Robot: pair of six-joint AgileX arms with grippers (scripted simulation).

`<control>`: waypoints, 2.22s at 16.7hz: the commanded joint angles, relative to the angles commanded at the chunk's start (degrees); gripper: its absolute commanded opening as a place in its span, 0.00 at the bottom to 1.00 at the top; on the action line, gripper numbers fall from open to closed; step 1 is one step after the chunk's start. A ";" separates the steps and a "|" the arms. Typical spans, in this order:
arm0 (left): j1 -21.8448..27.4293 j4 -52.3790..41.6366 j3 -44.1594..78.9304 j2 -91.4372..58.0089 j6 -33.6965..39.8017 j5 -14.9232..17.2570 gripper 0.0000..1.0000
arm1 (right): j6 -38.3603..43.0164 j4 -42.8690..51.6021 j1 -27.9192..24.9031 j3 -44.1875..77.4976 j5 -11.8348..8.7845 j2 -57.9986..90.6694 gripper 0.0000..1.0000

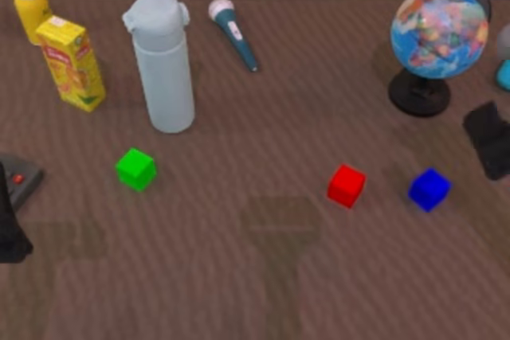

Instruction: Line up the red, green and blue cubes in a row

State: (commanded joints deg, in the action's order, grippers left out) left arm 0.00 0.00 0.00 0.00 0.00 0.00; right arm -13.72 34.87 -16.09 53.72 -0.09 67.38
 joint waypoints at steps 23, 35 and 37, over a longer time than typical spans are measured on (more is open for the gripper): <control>0.00 0.00 0.00 0.00 0.00 0.00 1.00 | -12.23 27.37 -13.90 46.25 0.29 60.55 1.00; 0.00 0.00 0.00 0.00 0.00 0.00 1.00 | -12.02 13.20 -14.08 38.51 0.35 66.79 0.92; 0.00 0.00 0.00 0.00 0.00 0.00 1.00 | -12.02 13.20 -14.08 38.51 0.35 66.79 0.77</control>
State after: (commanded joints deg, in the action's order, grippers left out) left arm 0.00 0.00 0.00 0.00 0.00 0.00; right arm -25.74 48.06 -30.17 92.24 0.26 134.17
